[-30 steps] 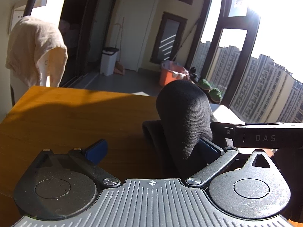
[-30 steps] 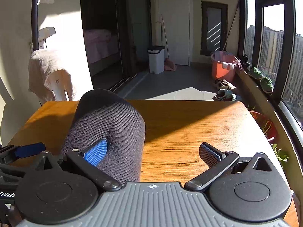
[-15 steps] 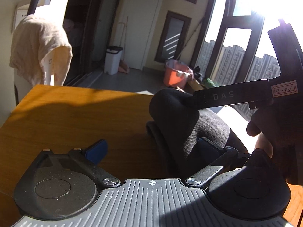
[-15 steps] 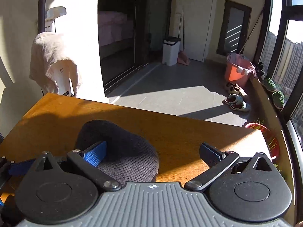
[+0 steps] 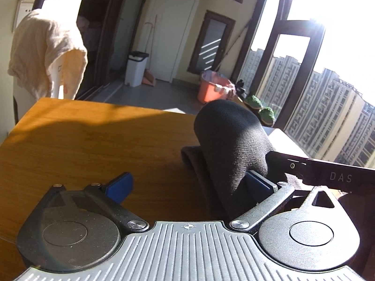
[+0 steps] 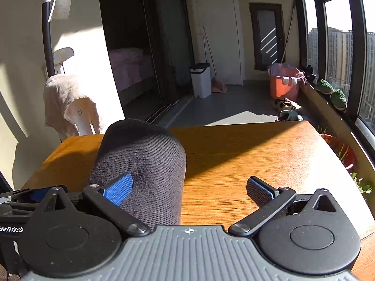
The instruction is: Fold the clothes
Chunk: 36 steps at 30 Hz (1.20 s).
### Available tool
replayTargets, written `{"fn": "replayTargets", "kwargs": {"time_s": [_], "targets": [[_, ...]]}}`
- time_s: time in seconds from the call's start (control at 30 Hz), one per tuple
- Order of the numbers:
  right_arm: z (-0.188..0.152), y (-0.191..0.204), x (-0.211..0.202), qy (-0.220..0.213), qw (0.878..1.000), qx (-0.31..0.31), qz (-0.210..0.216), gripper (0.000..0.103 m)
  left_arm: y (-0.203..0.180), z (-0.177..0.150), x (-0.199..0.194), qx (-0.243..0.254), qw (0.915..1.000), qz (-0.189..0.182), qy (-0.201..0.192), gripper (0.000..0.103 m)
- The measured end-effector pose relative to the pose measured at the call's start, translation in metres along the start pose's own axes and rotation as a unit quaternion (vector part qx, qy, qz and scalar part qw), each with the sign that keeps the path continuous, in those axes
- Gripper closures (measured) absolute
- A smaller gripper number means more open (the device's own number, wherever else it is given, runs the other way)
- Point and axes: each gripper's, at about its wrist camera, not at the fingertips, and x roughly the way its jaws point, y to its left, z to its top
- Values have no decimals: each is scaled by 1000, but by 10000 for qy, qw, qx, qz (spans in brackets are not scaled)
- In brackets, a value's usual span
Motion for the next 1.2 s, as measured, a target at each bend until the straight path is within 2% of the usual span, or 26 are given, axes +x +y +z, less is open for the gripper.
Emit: {"fn": "replayTargets", "kwargs": {"time_s": [0.07,0.2,0.4,0.47,0.53,0.6,0.63,0.73,0.83,0.93,1.03,1.1,1.2], "targets": [[-1,-3,1,-4,9998,175,38,0,0,0,0,-1,10000,18,-9,0],[-10,-1,-5,-264,9996,28,-40,0,1,-1,0,-6,10000,-22,13,0],[-3,2,-10,-220,9996,108,-122,0,0,-1,0,23,10000,66,3,0],[13,16,-10,-250,9993,-269,83,0,2,-1,-1,-24,10000,70,12,0],[26,33,0,-172,9967,-785,104,0,3,-1,-1,-45,10000,63,35,0],[33,41,21,154,9947,-1014,-32,0,5,-1,-2,-94,9998,162,12,0],[35,42,29,263,9950,-968,33,0,6,-1,-3,-120,9997,217,-2,0],[32,45,37,216,9962,-847,49,0,12,3,-1,-142,9995,295,28,0],[24,46,23,-70,9966,-816,14,0,15,5,2,-107,9997,198,86,0],[18,34,-4,-432,9979,-364,-320,0,13,5,1,-70,9996,287,23,0],[3,25,1,-220,9965,-446,-671,0,8,5,3,41,9993,369,-28,0],[3,19,6,-295,9968,-437,-609,0,3,6,4,141,9990,430,-68,0],[11,16,11,-171,9976,-386,-542,0,-5,6,4,286,9974,641,-177,0]]}}
